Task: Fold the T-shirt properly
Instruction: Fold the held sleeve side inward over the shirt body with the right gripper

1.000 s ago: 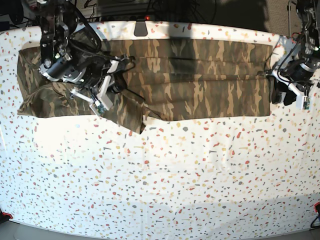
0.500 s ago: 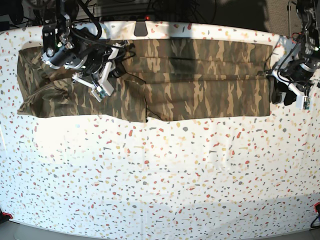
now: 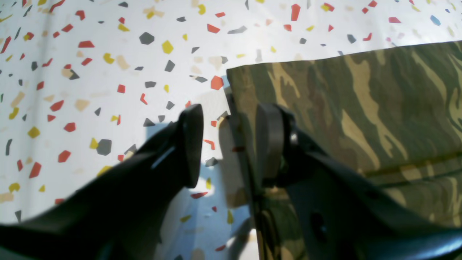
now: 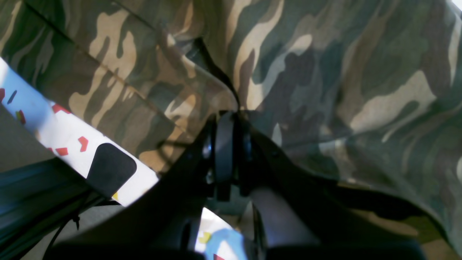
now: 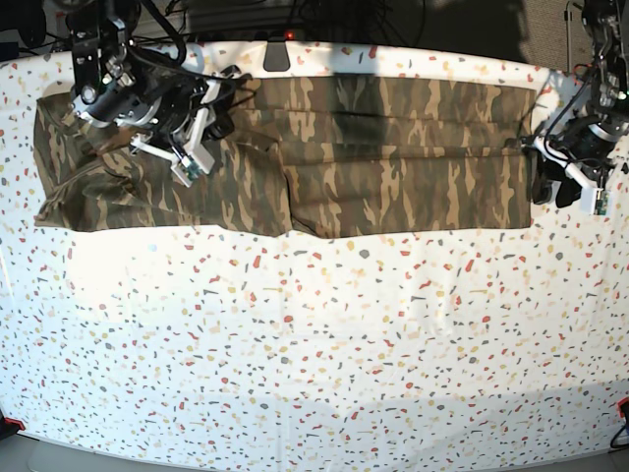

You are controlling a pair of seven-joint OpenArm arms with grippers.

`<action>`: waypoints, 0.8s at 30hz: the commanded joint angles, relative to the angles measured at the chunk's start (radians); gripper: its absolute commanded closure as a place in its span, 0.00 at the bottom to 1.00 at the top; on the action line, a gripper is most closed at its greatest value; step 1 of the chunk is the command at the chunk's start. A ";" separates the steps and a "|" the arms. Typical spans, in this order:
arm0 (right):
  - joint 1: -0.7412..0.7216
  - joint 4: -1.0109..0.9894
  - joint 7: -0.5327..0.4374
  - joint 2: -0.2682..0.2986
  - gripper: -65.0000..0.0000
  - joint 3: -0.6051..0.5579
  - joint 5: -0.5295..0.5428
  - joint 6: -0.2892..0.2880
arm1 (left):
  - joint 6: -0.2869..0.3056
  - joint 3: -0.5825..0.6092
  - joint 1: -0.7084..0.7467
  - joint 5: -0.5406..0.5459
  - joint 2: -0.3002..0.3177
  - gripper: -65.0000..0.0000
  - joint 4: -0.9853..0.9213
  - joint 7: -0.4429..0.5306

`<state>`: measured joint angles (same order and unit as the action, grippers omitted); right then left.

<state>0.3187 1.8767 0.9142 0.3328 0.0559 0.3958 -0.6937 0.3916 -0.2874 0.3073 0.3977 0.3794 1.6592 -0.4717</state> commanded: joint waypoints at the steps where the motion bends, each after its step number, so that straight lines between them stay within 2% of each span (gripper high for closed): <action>1: -0.006 0.021 -0.016 0.011 1.00 0.003 0.010 -0.004 | -0.003 -0.007 -0.008 0.012 0.014 0.64 0.019 0.031; 2: -0.006 0.021 -0.016 0.011 0.99 0.003 0.010 -0.004 | -0.003 -0.007 -0.008 0.012 0.014 0.64 0.019 0.031; 4: -0.006 0.021 -0.013 0.011 0.81 0.003 0.011 -0.004 | -0.003 -0.007 -0.008 0.012 0.014 0.64 0.019 0.031; 6: -0.006 0.022 0.013 0.013 0.64 0.004 0.058 -0.004 | -0.003 -0.007 -0.008 0.012 0.014 0.64 0.019 0.031; 8: -0.006 0.038 0.049 0.014 0.54 0.004 0.138 -0.004 | -0.003 -0.007 -0.008 0.012 0.014 0.64 0.019 0.030; 11: -0.009 0.109 0.089 0.014 0.54 0.004 0.257 -0.004 | -0.003 -0.007 -0.008 0.012 0.014 0.64 0.019 0.030; 13: -0.012 0.173 0.089 0.014 0.54 0.004 0.291 -0.004 | -0.003 -0.007 -0.008 0.013 0.014 0.64 0.019 0.030; 16: -0.043 0.232 0.089 0.014 0.54 0.005 0.279 -0.004 | -0.003 -0.007 -0.008 0.016 0.015 0.63 0.019 -0.005; 20: -0.095 0.232 0.089 0.014 0.54 0.006 0.228 -0.004 | -0.003 -0.008 0.009 0.050 0.028 0.56 0.019 -0.082; 24: -0.100 0.232 0.088 0.014 0.54 0.029 0.229 -0.004 | -0.003 -0.008 0.089 0.128 0.051 0.56 0.019 -0.022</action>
<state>0.2283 2.0926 1.0222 0.3374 0.0769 0.6079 -0.6937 0.3832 -0.2878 0.3992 0.5167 0.4168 1.6600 -0.5091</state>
